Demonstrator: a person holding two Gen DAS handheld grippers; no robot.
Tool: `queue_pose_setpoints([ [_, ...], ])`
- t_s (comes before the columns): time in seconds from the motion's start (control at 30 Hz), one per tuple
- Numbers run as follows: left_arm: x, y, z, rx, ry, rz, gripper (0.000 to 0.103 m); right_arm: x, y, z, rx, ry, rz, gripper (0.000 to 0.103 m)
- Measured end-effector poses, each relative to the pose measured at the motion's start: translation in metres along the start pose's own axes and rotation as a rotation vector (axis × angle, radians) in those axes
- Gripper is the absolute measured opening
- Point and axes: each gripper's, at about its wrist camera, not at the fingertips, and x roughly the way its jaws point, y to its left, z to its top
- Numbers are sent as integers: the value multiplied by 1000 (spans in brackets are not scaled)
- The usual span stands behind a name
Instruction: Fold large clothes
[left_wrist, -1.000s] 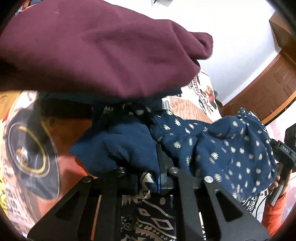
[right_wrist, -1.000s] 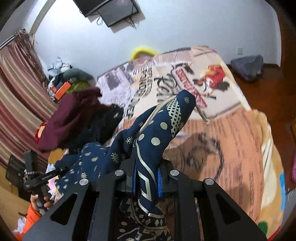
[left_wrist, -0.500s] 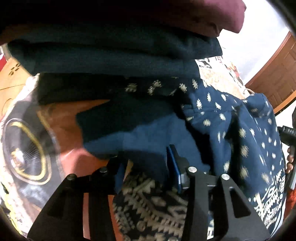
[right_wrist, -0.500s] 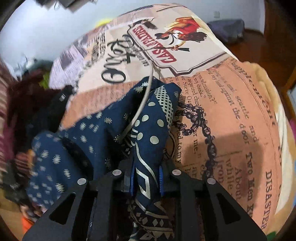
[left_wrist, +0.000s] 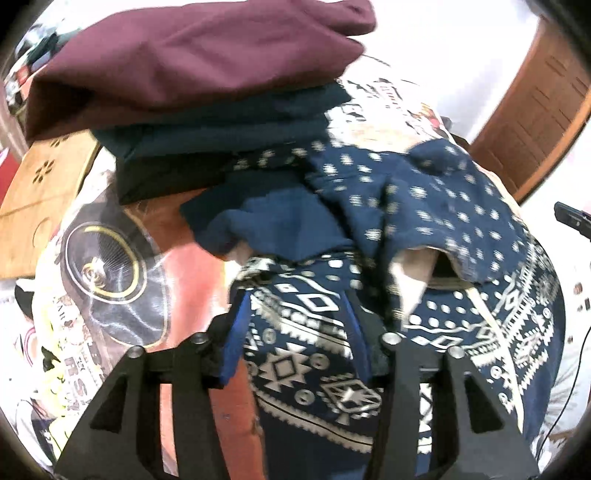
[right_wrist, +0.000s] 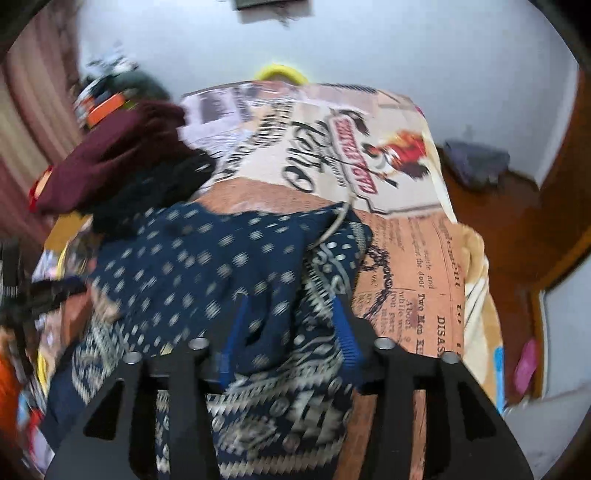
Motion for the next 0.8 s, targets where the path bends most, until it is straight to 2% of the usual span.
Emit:
queue_pose_setpoints([
  [0.07,-3,-10,0,24,-4,-9,53,6,11,-4,-32,13,-5,46],
  [0.2,17,-32,7,62,20,-36,53,23,31,-24,-79,90,44,46],
  [0.4,55,-59,24,117,42,-30,53,58,51,-36,-168,139,-42,46],
  [0.5,67,-69,31,139,44,-17,53,77,47,-34,-148,187,-35,46],
  [0.57,72,-77,38,156,15,0,53,85,39,-33,-99,178,6,46],
  [0.6,74,-81,40,168,-1,1,49,86,35,-32,-76,167,25,46],
  [0.63,76,-85,43,179,-15,2,37,87,33,-32,-60,162,37,46],
  [0.67,75,-90,45,207,-32,7,32,87,31,-31,-47,153,48,45],
  [0.73,71,-98,46,254,-51,22,10,84,28,-31,-28,120,50,35],
  [0.77,68,-102,46,279,-62,29,6,82,28,-33,-26,114,50,32],
  [0.8,65,-106,45,301,-70,22,6,81,27,-33,-26,109,47,24],
])
